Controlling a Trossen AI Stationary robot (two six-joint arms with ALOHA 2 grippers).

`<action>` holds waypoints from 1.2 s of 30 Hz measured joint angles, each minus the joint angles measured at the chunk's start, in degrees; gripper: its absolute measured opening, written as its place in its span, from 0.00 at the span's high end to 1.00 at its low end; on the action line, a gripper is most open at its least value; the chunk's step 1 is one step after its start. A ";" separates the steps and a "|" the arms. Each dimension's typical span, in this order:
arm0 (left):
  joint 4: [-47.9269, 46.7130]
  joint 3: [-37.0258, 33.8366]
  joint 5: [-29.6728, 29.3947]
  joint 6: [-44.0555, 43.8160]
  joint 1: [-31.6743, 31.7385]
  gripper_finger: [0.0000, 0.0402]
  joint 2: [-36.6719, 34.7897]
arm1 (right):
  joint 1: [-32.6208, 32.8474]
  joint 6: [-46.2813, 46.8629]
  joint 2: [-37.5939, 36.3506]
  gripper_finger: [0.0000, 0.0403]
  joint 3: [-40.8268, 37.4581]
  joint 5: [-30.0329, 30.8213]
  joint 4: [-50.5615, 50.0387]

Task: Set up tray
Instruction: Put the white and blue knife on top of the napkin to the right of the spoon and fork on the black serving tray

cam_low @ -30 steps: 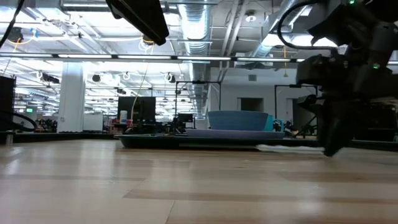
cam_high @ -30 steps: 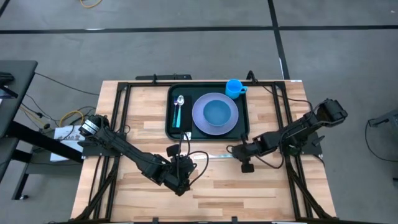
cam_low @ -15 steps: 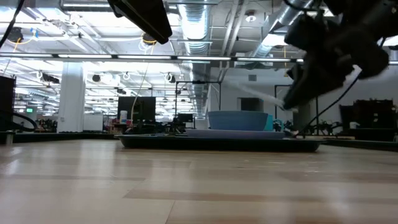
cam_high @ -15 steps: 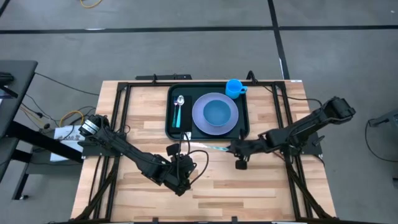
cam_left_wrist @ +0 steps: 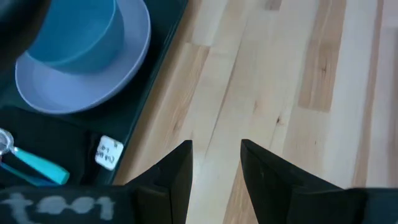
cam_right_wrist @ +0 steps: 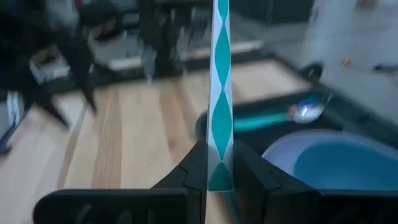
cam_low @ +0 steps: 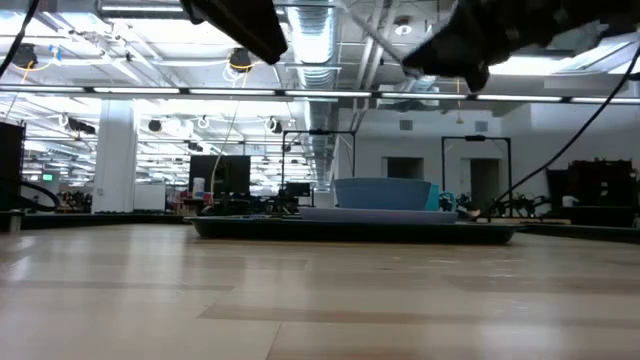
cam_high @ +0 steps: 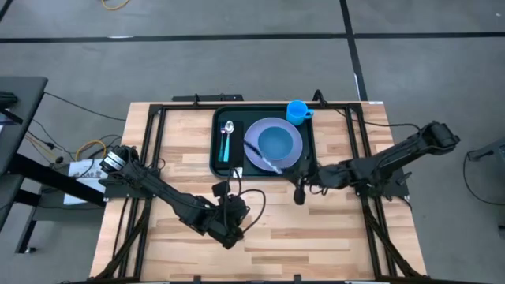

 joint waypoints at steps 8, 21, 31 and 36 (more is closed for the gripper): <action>6.54 0.00 -8.62 7.34 0.02 0.69 -0.01 | -1.24 -7.95 -2.19 0.89 0.00 0.16 16.95; 19.65 4.59 -24.46 27.65 0.07 0.69 -0.25 | -0.28 -13.32 -0.72 0.89 0.06 -14.09 26.84; 19.56 8.04 -25.81 33.71 1.42 0.69 -2.65 | 4.26 -19.37 -1.16 0.89 0.07 -14.18 27.98; 23.18 8.09 -16.02 34.41 3.85 0.70 -6.59 | 6.08 -22.48 -1.16 0.89 0.04 -14.15 29.98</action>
